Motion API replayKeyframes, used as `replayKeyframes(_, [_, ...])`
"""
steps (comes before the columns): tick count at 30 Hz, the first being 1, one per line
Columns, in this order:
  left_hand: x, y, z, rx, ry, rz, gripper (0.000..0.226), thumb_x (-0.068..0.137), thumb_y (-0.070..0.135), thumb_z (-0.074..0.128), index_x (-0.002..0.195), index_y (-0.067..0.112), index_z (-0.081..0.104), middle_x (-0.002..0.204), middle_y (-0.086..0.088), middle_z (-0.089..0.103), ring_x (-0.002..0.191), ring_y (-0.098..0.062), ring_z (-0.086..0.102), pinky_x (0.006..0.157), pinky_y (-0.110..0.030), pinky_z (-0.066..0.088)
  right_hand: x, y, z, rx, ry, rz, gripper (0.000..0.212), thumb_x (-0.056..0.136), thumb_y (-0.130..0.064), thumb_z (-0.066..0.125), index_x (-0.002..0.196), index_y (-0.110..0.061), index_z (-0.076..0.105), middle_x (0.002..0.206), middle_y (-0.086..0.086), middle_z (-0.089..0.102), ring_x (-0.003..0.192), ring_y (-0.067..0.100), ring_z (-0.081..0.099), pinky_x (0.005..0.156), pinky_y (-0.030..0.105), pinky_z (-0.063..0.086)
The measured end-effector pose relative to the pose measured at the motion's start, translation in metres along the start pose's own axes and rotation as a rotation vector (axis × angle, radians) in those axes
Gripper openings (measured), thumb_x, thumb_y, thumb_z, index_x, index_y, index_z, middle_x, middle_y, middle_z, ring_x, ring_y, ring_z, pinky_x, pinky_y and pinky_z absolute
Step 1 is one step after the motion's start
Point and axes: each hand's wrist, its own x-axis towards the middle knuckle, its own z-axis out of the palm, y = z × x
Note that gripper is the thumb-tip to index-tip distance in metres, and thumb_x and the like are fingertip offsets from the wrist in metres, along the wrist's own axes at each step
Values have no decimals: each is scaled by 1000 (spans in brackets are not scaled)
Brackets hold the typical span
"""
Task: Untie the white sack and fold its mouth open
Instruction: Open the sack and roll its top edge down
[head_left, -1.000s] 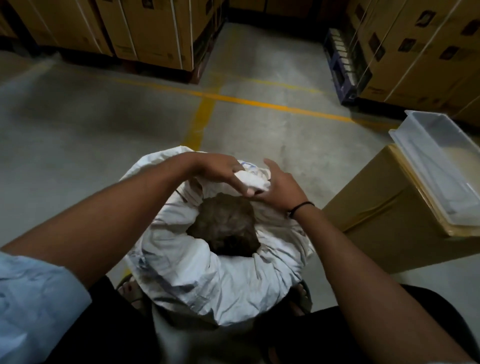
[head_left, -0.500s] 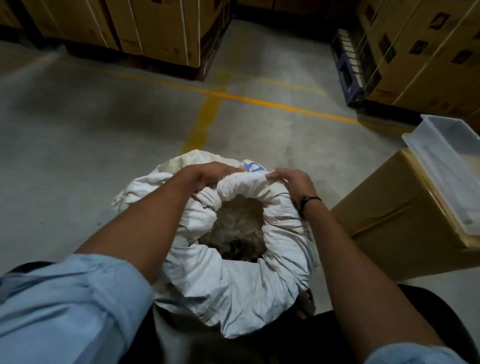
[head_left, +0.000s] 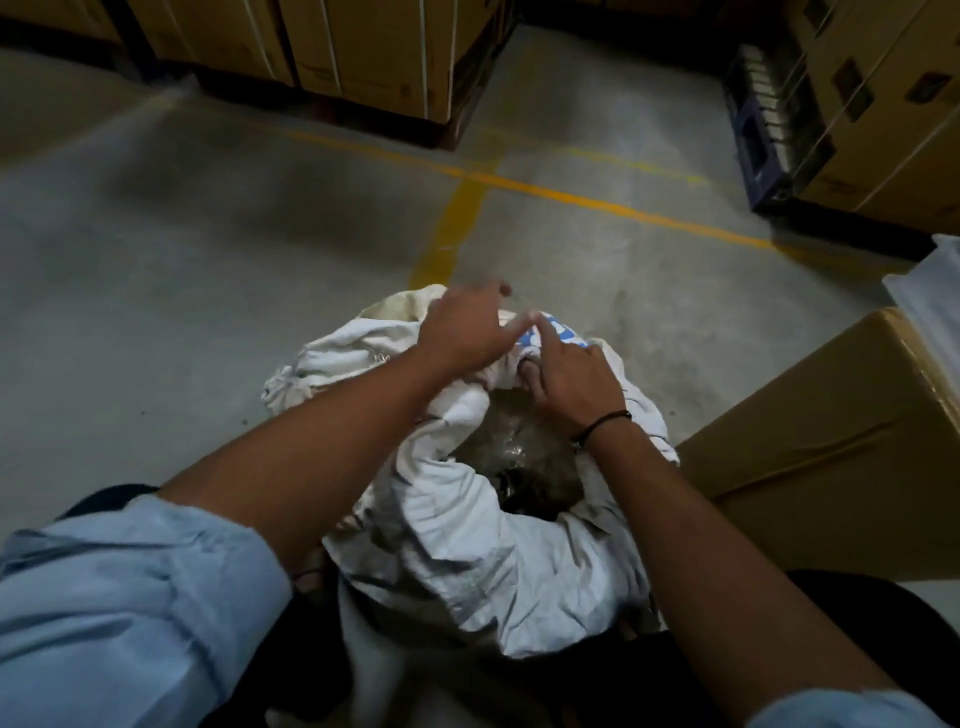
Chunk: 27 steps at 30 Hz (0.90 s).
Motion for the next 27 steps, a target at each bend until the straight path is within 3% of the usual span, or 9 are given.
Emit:
replayKeyframes(4, [-34, -8, -23, 498, -99, -28, 137, 51, 101, 49, 160, 33, 4, 167, -18, 11, 150, -51, 9, 115, -70, 0, 12, 31, -29, 195, 46, 447, 55, 101, -34, 40, 148, -10, 26, 115, 28, 65, 103, 46, 63, 87, 46, 46])
replayKeyframes(6, [-45, -19, -29, 390, -241, -198, 150, 45, 96, 63, 158, 34, -14, 167, -22, -2, 149, -56, 5, 114, -73, 2, 12, 44, -37, 251, 43, 587, 51, 101, -33, 43, 144, -10, 30, 123, 29, 62, 110, 45, 61, 89, 45, 46])
replayKeyframes(8, [-55, -25, -33, 197, -363, -285, 153, 52, 76, 82, 158, 29, -17, 164, -24, 17, 147, -47, 25, 116, -60, 27, 11, 41, -35, 233, 9, 621, 51, 101, -34, 43, 144, -9, 30, 127, 28, 60, 113, 45, 60, 92, 45, 46])
replayKeyframes(12, [-64, -39, -45, 94, -272, -221, 119, 70, 29, 86, 160, 19, 9, 140, -15, 57, 121, -33, 59, 93, -38, 51, 11, 33, -35, 215, -10, 686, 55, 99, -34, 42, 145, -7, 28, 132, 27, 57, 118, 45, 58, 97, 48, 44])
replayKeyframes(16, [-61, -91, -95, 0, -365, -273, 66, 64, 21, 85, 126, 9, 65, 117, -13, 70, 99, -32, 68, 82, -34, 53, 20, 48, -48, 269, -35, 834, 58, 98, -35, 44, 144, -5, 28, 139, 26, 52, 125, 43, 53, 102, 48, 42])
replayKeyframes(19, [-78, -118, -112, -211, -429, -450, 43, 57, 14, 80, 95, -3, 73, 91, -17, 72, 74, -31, 67, 65, -35, 54, 28, 27, -41, 52, -12, 637, 55, 97, -33, 44, 144, -7, 29, 129, 24, 60, 118, 41, 57, 101, 50, 38])
replayKeyframes(22, [-88, -118, -101, -495, -472, -458, 40, 48, 1, 73, 87, -6, 70, 94, -28, 72, 78, -41, 70, 69, -47, 57, 38, -7, -42, -112, 102, 220, 82, 81, -34, 58, 152, -13, 22, 146, 19, 43, 136, 39, 38, 108, 54, 28])
replayKeyframes(25, [-86, -98, -97, -781, -436, -433, 38, 53, -10, 66, 91, -7, 67, 98, -28, 71, 82, -40, 70, 70, -43, 61, 46, -39, -48, -65, -166, -327, 119, 70, -41, 72, 158, -18, -4, 167, 8, 4, 154, 29, 2, 123, 56, 7])
replayKeyframes(27, [-83, -89, -98, -961, -475, -430, 55, 50, -8, 61, 105, -9, 62, 101, -26, 67, 85, -39, 66, 70, -39, 60, 45, -54, -40, -106, -283, -483, 136, 64, -61, 76, 156, -18, -13, 168, 2, 0, 154, 23, -1, 124, 50, 0])
